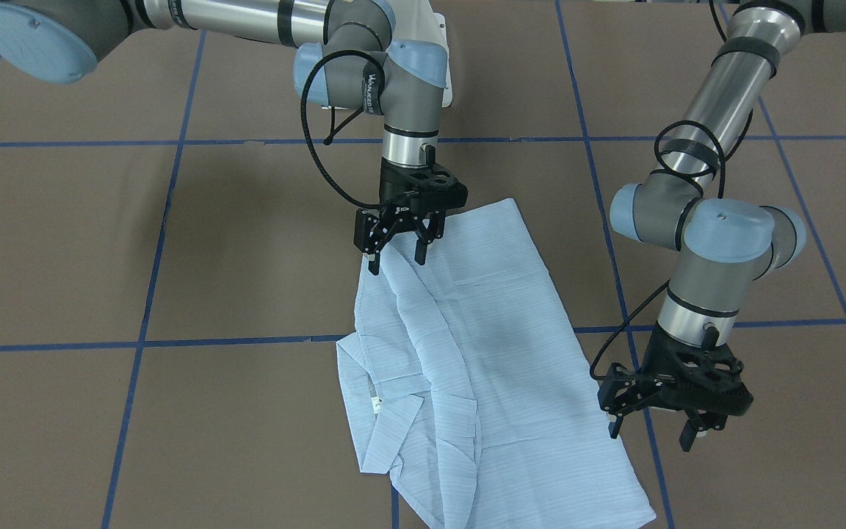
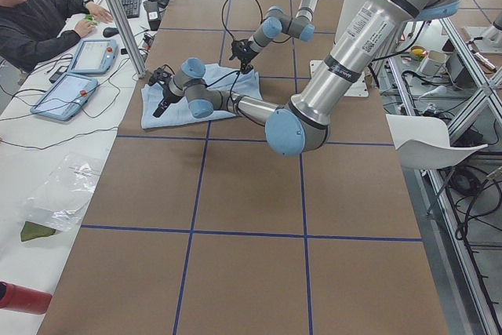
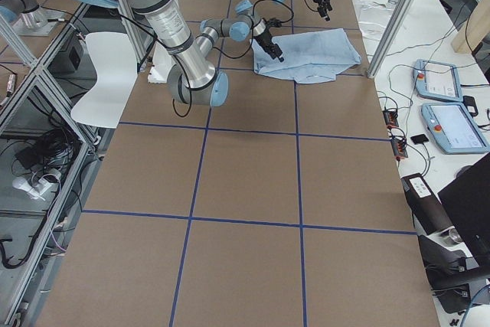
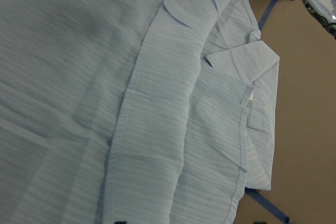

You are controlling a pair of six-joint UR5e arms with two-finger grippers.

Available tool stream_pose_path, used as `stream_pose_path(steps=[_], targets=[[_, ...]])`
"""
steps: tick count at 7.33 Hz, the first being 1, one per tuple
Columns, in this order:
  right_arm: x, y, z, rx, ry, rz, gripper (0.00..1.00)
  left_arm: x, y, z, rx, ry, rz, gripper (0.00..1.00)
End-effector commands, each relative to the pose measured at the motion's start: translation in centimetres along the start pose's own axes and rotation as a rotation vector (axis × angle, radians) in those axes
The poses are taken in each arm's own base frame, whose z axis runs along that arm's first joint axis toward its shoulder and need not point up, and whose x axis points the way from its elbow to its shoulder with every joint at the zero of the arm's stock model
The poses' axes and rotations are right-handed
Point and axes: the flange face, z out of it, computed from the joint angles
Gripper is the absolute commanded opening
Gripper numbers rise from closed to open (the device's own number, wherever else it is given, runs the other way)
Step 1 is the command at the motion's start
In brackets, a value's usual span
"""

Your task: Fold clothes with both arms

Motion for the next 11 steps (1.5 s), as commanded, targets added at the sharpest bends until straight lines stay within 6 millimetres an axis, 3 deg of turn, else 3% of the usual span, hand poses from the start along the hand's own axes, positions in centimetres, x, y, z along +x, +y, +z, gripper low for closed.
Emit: stream_pose_path(steps=[1, 6, 10, 11], targets=[[-0.9, 0.4, 0.4, -0.018, -0.007, -0.048, 0.76, -0.4, 0.4, 0.1, -0.004, -0.004, 0.0, 1.0], [-1.8, 1.0, 1.1, -0.043, -0.009, -0.055, 0.7, -0.4, 0.5, 0.1, -0.007, 0.0, 0.0, 1.0], [-2.2, 0.8, 0.6, -0.037, -0.019, -0.042, 0.68, -0.4, 0.5, 0.1, -0.007, 0.0, -0.002, 1.0], [-2.5, 1.2, 1.4, -0.049, -0.009, -0.035, 0.69, -0.4, 0.5, 0.1, -0.007, 0.0, 0.0, 1.0]])
